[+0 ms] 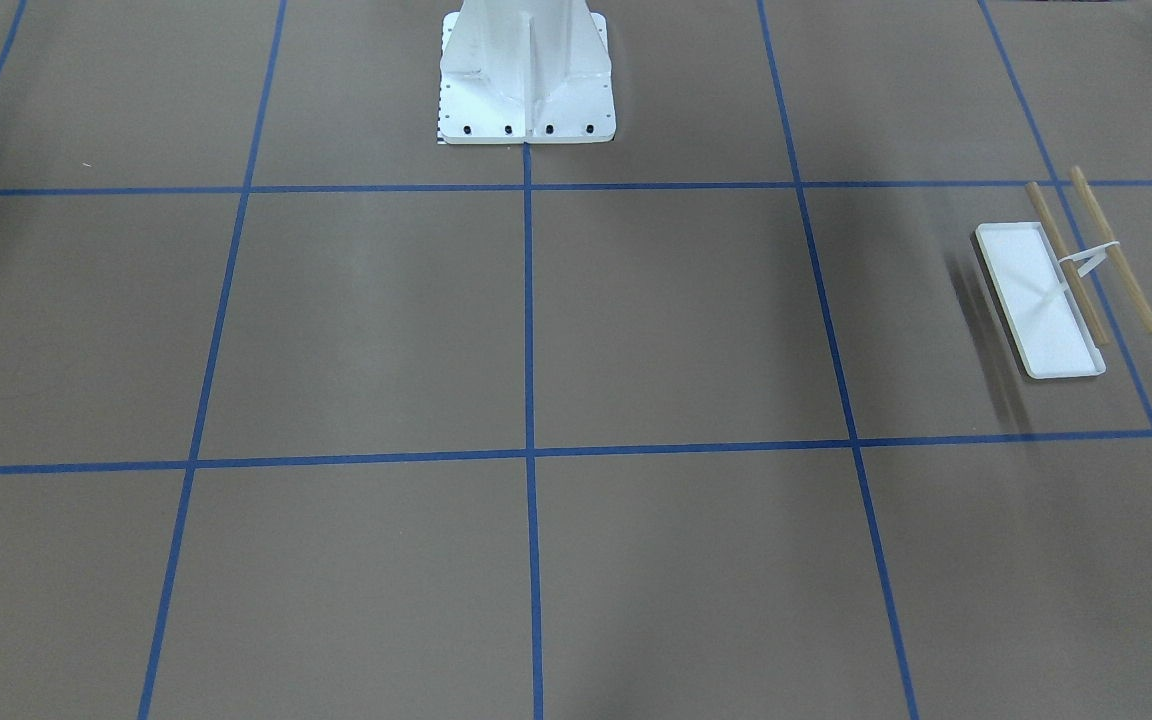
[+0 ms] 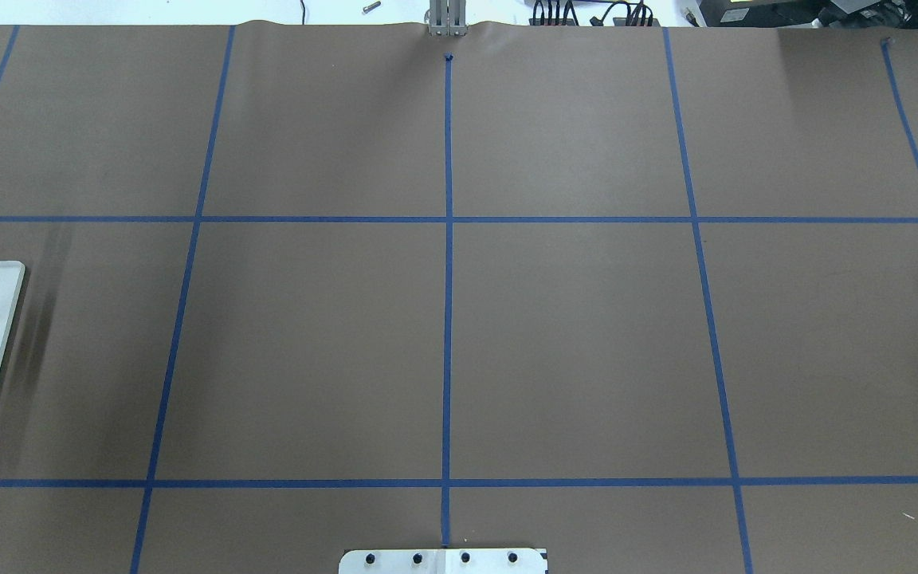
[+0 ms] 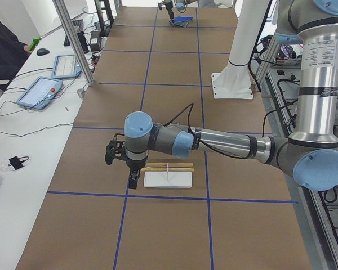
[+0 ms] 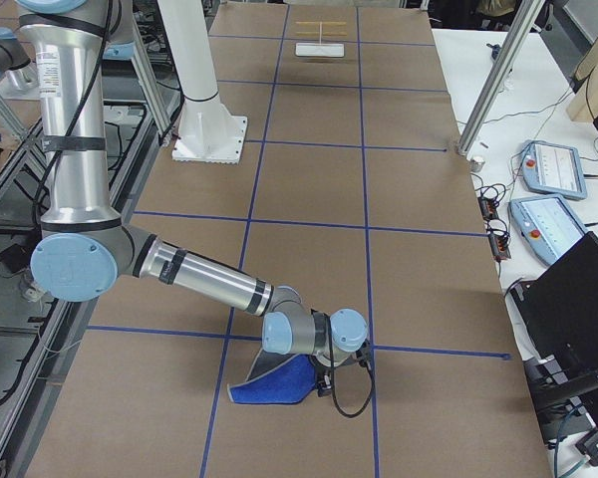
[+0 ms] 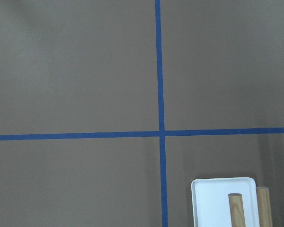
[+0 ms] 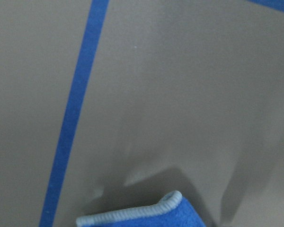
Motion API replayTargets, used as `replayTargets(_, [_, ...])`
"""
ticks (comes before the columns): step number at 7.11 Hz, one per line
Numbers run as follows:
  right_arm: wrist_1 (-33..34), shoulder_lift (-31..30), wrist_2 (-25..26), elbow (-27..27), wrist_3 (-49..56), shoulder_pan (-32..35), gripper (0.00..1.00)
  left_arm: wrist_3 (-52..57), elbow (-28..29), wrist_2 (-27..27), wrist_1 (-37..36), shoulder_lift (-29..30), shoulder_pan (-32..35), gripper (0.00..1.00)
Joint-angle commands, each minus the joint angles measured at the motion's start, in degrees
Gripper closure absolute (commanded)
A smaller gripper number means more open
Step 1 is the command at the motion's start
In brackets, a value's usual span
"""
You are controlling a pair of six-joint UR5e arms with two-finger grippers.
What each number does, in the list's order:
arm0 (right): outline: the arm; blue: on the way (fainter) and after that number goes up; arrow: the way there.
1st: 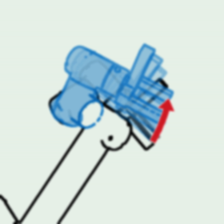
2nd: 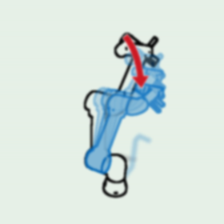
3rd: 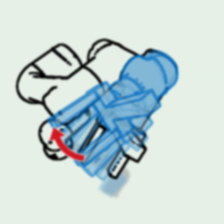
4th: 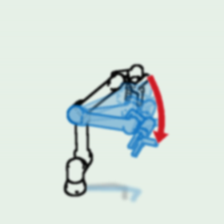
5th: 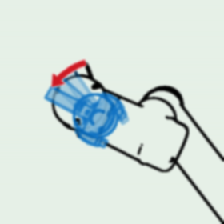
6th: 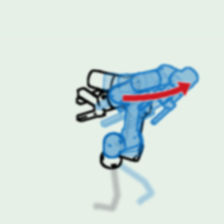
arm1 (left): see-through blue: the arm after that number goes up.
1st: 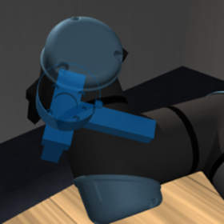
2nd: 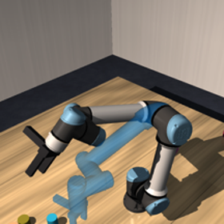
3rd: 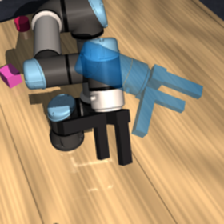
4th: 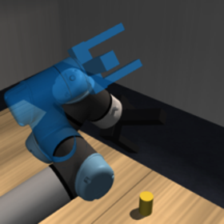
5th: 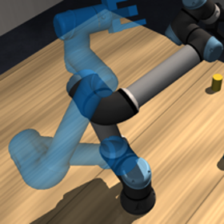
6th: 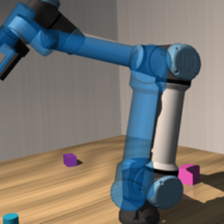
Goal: Hang towel on rack
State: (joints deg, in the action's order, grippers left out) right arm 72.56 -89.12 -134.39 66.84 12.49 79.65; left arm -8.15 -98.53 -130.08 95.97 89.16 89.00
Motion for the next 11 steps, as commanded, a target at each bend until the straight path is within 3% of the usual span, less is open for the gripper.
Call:
replayTargets(1, [0.04, 0.18, 0.00, -0.57, 1.47, -0.11, 0.63, -0.02, 0.10, 0.09, 0.00, 0.39, -0.06, 0.02])
replayTargets(2, [0.04, 0.18, 0.00, -1.00, 3.23, -0.11, 0.88, -0.02, 0.10, 0.09, 0.00, 0.48, -0.06, 0.02])
replayTargets(3, [-0.05, 0.18, 0.00, -1.01, 3.59, -0.11, 1.00, -0.02, 0.01, 0.09, 0.00, 0.48, -0.06, 0.02])
replayTargets(7, [-0.05, 0.27, -0.96, -0.05, 3.86, 0.15, 1.00, -0.20, -0.08, 0.09, -0.09, 0.92, -0.14, 0.02])
replayTargets(11, [0.83, 0.18, -12.90, 6.88, 1.84, 8.93, 1.00, -3.61, -0.25, -0.09, -0.09, 2.06, -0.14, 0.02])
